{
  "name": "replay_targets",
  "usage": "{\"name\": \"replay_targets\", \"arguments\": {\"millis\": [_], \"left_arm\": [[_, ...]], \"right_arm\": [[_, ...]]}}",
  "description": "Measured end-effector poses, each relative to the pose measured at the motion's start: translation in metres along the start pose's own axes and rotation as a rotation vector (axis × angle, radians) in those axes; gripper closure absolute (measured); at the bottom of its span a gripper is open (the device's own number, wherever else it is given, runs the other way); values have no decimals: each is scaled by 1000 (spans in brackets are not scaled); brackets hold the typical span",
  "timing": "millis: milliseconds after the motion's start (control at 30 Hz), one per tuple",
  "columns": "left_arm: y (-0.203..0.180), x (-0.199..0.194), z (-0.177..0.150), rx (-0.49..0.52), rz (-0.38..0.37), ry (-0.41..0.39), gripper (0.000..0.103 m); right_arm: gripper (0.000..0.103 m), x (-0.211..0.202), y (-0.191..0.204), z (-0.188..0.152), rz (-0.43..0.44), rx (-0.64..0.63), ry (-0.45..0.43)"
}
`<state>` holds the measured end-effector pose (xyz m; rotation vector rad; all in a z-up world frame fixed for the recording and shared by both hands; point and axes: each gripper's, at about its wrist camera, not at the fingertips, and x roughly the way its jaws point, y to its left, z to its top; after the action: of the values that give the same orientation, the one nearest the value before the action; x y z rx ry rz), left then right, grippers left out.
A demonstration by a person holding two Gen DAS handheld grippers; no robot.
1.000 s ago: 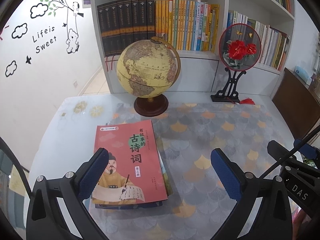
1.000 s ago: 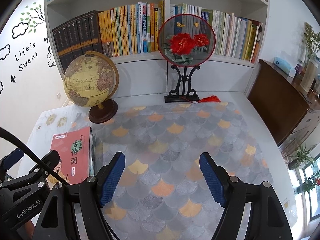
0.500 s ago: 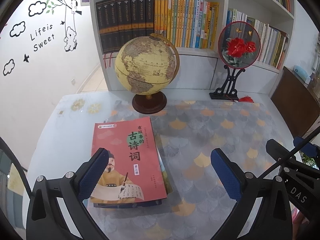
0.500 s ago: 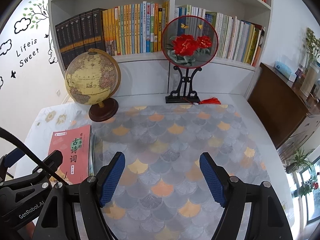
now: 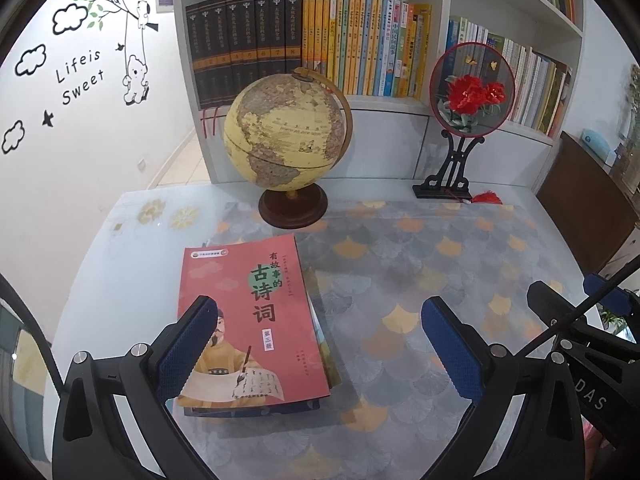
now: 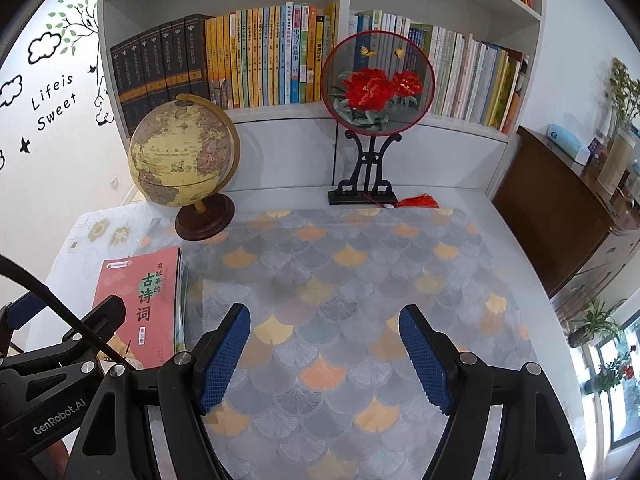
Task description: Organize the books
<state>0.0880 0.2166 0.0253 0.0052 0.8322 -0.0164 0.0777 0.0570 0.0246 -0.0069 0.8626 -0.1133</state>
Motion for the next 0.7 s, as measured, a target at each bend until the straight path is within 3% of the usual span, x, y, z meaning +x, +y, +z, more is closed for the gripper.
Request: {"name": "replay_targets", "arguments": {"millis": [700], "left_arm": [[1,1,3,-14,-21,16,1]], "right_arm": [[28,-2,9,-1,-25,-57,-25]]}}
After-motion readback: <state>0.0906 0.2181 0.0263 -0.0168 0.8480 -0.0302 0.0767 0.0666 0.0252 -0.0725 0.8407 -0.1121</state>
